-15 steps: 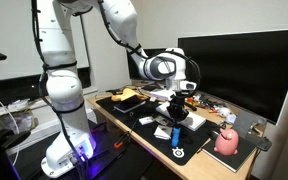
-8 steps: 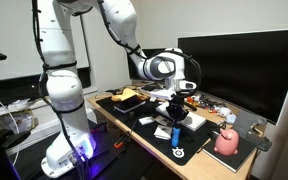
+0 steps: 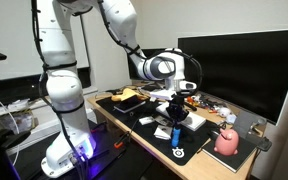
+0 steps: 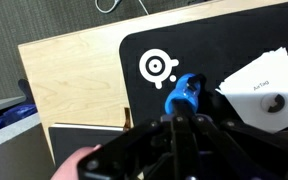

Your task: Press the top of the blue object

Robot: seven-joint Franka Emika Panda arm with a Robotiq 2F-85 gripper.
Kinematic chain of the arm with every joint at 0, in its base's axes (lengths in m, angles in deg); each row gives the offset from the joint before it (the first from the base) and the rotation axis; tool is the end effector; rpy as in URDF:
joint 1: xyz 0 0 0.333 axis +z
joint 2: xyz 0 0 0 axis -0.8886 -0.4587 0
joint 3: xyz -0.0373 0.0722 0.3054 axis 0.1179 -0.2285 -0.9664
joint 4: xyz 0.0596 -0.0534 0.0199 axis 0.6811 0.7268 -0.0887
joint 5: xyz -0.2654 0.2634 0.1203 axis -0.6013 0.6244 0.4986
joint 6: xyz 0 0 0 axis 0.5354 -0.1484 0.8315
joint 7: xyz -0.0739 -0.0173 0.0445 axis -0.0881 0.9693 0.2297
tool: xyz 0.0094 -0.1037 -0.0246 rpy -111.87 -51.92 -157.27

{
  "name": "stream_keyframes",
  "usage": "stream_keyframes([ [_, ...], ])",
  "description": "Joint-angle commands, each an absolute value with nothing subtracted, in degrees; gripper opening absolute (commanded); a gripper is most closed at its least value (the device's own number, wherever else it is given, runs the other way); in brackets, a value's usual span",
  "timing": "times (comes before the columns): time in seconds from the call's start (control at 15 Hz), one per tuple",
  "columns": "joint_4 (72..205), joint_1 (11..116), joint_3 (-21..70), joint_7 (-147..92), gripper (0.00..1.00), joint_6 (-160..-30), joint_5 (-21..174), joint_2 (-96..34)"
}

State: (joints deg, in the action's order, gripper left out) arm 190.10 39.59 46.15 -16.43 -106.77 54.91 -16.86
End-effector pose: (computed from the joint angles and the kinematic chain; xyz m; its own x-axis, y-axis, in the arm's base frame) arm 0.3070 -0.3469 0.2671 0.9194 -0.3872 -0.0693 -0.3613 -0.9010 0.2402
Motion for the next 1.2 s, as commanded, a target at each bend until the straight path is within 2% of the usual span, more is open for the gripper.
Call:
stream_keyframes([
  [0.0,193.99,38.69,46.28,-17.35,0.00,-109.80,52.71,-20.13],
  [1.13,196.57,39.86,44.05,-23.33,0.00,-112.67,47.49,-17.26],
])
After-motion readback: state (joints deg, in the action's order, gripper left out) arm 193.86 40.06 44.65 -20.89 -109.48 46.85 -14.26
